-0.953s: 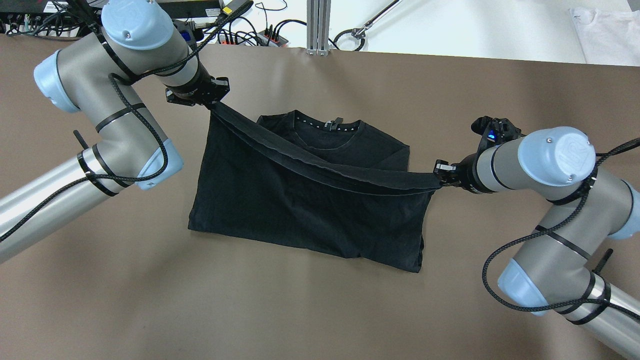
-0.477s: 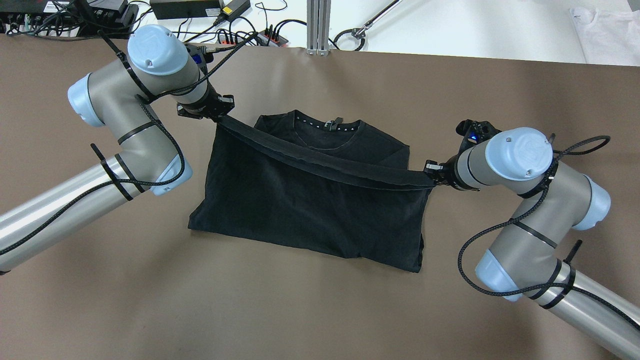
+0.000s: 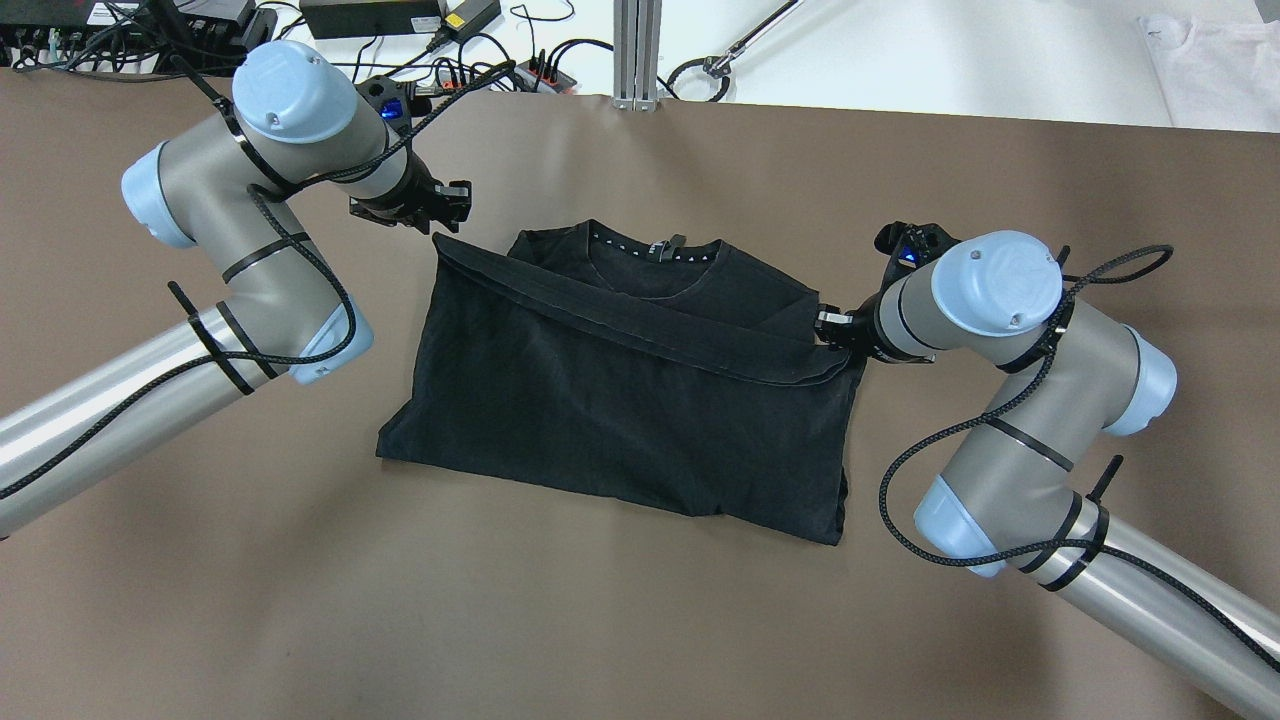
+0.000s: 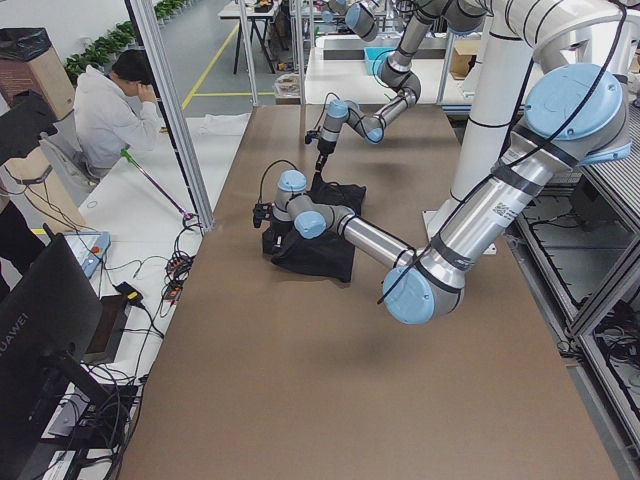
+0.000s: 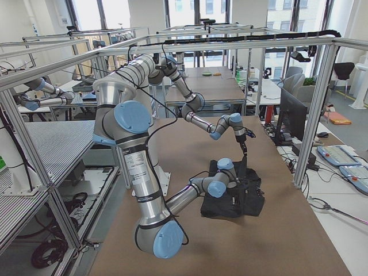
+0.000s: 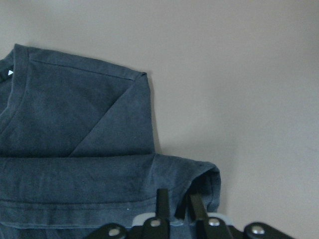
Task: Fold clothes
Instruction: 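Lower the hem onto the shirt and open both grippers, then grasp the folded shirt's side edge with the left gripper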
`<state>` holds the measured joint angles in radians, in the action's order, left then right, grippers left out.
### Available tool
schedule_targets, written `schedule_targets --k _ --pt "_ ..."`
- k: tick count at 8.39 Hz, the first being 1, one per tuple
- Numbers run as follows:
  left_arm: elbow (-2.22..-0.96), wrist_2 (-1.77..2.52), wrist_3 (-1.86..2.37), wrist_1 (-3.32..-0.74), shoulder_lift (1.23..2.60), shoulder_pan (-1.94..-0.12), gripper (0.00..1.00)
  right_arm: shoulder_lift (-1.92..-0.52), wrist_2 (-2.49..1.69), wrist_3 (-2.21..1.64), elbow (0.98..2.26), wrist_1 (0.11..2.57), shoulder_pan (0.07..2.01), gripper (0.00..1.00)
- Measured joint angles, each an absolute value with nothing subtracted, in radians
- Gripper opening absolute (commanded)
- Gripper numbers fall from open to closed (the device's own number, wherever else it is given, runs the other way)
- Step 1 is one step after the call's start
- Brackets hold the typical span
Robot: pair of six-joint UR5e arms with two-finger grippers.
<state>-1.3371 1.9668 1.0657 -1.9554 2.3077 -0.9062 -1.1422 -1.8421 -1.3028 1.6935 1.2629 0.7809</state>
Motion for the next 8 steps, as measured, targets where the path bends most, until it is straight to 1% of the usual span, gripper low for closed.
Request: schedule_targets --k 2,5,7,8 --pt "-1.415 2.093 0.984 -1.967 2.241 -0.955 1.00 -1.133 -1.868 -1.236 1.706 1.264 0.786 0.94" --pt "-1.619 2.144 0.947 -2.019 2.026 -0.940 1.00 -1.136 -1.870 -1.212 1.728 1.261 0.780 0.94" --pt "-1.655 2.117 0.953 -2.132 1.916 -0.853 1.00 -1.139 -1.863 -1.212 1.731 1.257 0.775 0.94" --pt "-1.658 2.090 0.965 -2.164 1.892 -0.807 0.94 -1.140 -1.860 -1.212 1.732 1.256 0.772 0.94"
